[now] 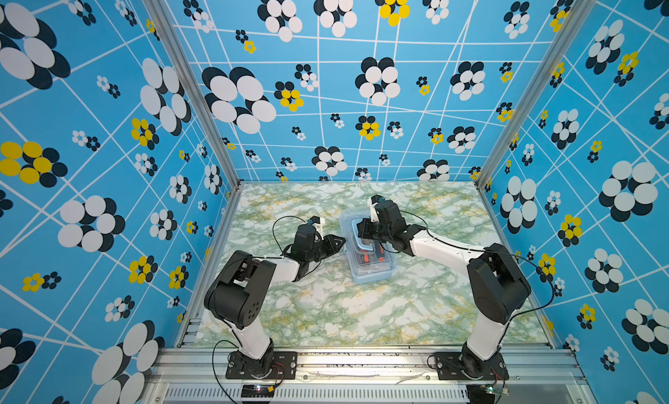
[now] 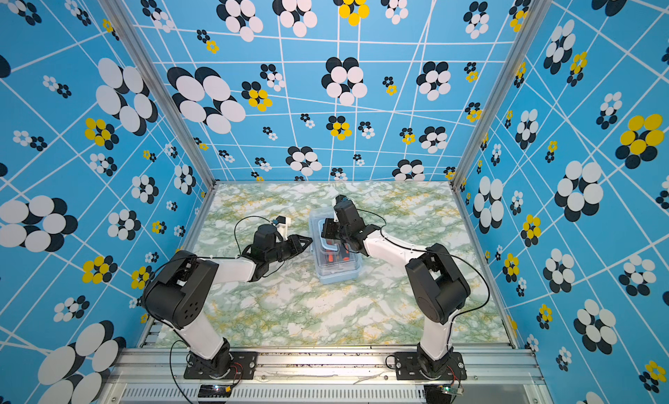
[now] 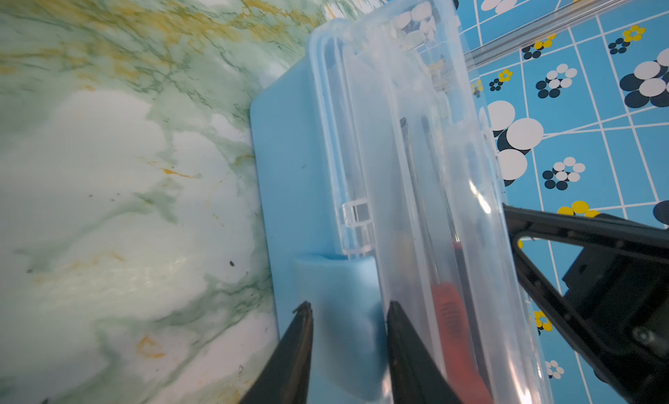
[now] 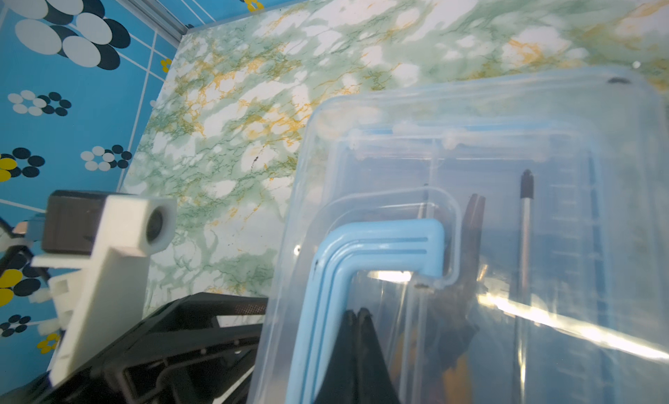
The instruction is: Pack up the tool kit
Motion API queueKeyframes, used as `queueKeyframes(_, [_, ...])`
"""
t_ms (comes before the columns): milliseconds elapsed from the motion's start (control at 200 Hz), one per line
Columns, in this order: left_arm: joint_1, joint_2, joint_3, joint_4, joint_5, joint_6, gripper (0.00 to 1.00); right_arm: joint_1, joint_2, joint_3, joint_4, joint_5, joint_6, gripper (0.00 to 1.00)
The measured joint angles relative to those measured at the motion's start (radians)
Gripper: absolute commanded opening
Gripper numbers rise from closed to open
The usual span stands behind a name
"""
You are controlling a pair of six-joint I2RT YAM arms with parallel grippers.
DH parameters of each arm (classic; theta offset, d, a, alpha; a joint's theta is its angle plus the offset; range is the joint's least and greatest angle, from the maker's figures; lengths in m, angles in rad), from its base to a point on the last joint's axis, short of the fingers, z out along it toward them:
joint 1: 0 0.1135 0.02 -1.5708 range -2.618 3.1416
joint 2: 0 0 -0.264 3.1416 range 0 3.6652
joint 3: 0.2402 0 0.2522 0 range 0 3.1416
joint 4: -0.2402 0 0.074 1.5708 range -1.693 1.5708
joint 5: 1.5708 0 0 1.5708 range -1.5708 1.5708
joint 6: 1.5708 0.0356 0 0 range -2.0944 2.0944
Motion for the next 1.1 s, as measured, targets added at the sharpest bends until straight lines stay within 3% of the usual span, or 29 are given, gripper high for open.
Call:
queueKeyframes(200, [0.0,-0.008,0.026,-0.051,-0.006,0.018,0.26,-0.001,0.0,0.0,0.001,-0.003,0.003,0.0])
queueKeyframes(485, [0.009,-0.017,0.027,-0.054,-0.005,0.019,0.23,-0.001,0.0,0.0,0.001,-0.003,0.003,0.0])
queueKeyframes(685, [0.008,-0.019,0.026,-0.079,0.013,0.027,0.31,-0.001,0.0,0.002,-0.001,-0.004,0.003,0.0])
queueKeyframes(1100, [0.011,-0.019,0.026,-0.084,0.017,0.026,0.29,-0.017,0.015,0.017,-0.008,-0.054,0.012,0.0])
